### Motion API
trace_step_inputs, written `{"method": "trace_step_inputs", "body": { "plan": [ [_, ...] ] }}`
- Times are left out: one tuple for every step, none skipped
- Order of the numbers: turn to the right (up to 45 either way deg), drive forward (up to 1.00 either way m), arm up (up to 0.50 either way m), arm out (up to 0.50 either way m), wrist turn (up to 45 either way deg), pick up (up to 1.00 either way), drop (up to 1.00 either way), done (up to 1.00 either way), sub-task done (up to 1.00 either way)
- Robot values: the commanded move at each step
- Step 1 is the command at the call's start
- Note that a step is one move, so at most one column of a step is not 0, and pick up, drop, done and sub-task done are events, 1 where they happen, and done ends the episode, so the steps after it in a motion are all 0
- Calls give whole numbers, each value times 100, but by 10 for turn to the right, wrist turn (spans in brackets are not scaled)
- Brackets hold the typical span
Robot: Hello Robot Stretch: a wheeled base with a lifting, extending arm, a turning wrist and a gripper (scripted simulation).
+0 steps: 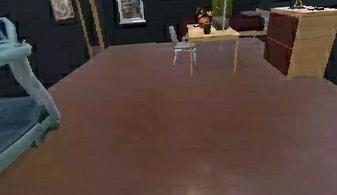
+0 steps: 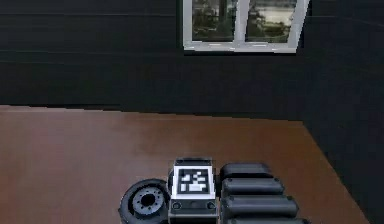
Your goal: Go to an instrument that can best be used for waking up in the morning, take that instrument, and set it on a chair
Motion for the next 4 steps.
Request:
{"method": "trace_step_inputs", "body": {
  "plan": [
    [30, 0, 0, 0, 0, 0, 0, 0, 0],
    [0, 20, 0, 0, 0, 0, 0, 0, 0],
    [-450, 0, 0, 0, 0, 0, 0, 0, 0],
    [-420, 0, 0, 0, 0, 0, 0, 0, 0]
  ]
}}
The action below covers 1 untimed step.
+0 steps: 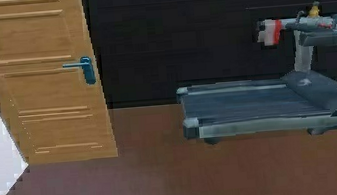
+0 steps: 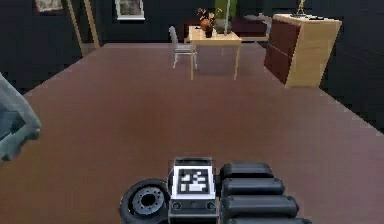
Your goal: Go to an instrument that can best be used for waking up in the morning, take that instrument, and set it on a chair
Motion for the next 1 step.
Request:
{"method": "trace_step_inputs", "body": {
  "plan": [
    [0, 25, 0, 0, 0, 0, 0, 0, 0]
  ]
}}
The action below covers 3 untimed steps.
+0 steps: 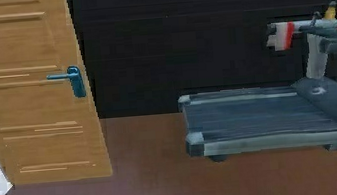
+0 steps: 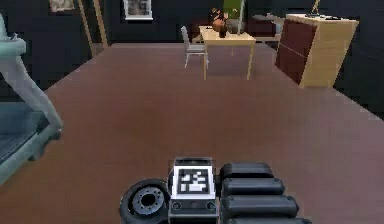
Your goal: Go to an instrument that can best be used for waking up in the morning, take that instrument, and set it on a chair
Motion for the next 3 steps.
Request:
{"method": "trace_step_inputs", "body": {
  "plan": [
    [-450, 0, 0, 0, 0, 0, 0, 0, 0],
    [-150, 0, 0, 0, 0, 0, 0, 0, 0],
    [0, 15, 0, 0, 0, 0, 0, 0, 0]
  ]
}}
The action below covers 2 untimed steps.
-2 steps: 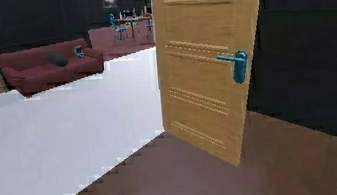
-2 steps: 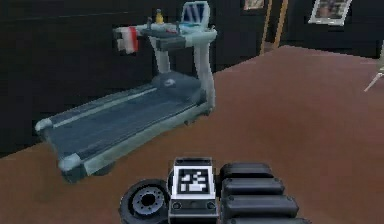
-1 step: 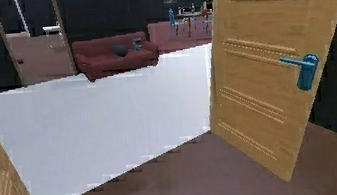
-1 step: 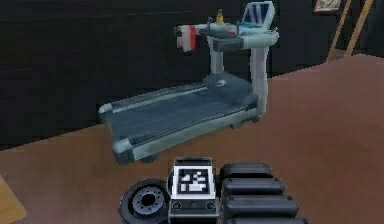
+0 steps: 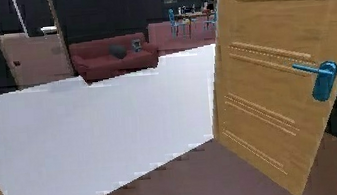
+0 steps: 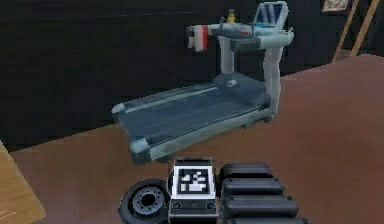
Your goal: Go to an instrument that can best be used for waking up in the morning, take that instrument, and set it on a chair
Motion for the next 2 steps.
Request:
{"method": "trace_step_inputs", "body": {
  "plan": [
    [-270, 0, 0, 0, 0, 0, 0, 0, 0],
    [0, 100, 0, 0, 0, 0, 0, 0, 0]
  ]
}}
